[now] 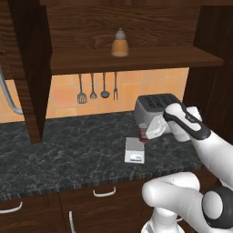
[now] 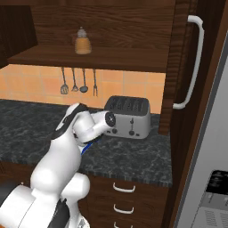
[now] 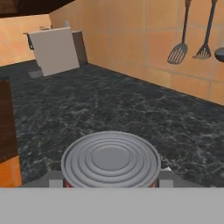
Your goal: Pick the canned food and place it on the digital scale for weighing, and close the cabinet.
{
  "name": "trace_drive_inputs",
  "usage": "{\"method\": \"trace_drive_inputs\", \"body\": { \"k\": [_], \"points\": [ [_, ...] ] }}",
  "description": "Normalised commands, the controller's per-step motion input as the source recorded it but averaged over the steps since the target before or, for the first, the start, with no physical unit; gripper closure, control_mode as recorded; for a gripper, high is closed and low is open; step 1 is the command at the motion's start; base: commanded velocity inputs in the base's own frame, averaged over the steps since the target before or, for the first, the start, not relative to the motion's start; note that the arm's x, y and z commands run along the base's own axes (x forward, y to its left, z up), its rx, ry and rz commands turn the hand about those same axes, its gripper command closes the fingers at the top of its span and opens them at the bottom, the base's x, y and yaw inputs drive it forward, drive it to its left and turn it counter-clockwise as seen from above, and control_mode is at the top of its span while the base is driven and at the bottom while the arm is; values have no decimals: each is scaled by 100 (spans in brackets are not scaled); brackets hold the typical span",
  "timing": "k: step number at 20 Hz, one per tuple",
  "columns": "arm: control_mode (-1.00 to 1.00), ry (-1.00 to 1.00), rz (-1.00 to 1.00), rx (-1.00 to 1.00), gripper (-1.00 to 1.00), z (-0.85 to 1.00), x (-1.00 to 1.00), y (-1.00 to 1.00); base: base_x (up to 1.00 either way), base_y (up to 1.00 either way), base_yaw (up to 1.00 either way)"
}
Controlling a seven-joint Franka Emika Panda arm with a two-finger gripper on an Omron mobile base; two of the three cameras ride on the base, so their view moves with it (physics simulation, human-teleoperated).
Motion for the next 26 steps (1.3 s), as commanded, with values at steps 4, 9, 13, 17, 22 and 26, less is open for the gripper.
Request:
{"method": "trace_drive_inputs", "body": {
  "k": [4,9,13,17,22,26],
  "points": [
    [-100,0,2,0,100,-46,3,20,0,0,0],
    [-100,-1,0,0,100,-41,10,27,0,0,0],
    [-100,-9,0,0,100,-45,0,3,0,0,0],
    [-100,-21,0,7,100,-6,0,0,0,0,0],
    [-100,-3,0,3,100,-1,12,-5,0,0,0],
    [-100,0,1,1,100,-4,33,-9,0,0,0]
  ]
}}
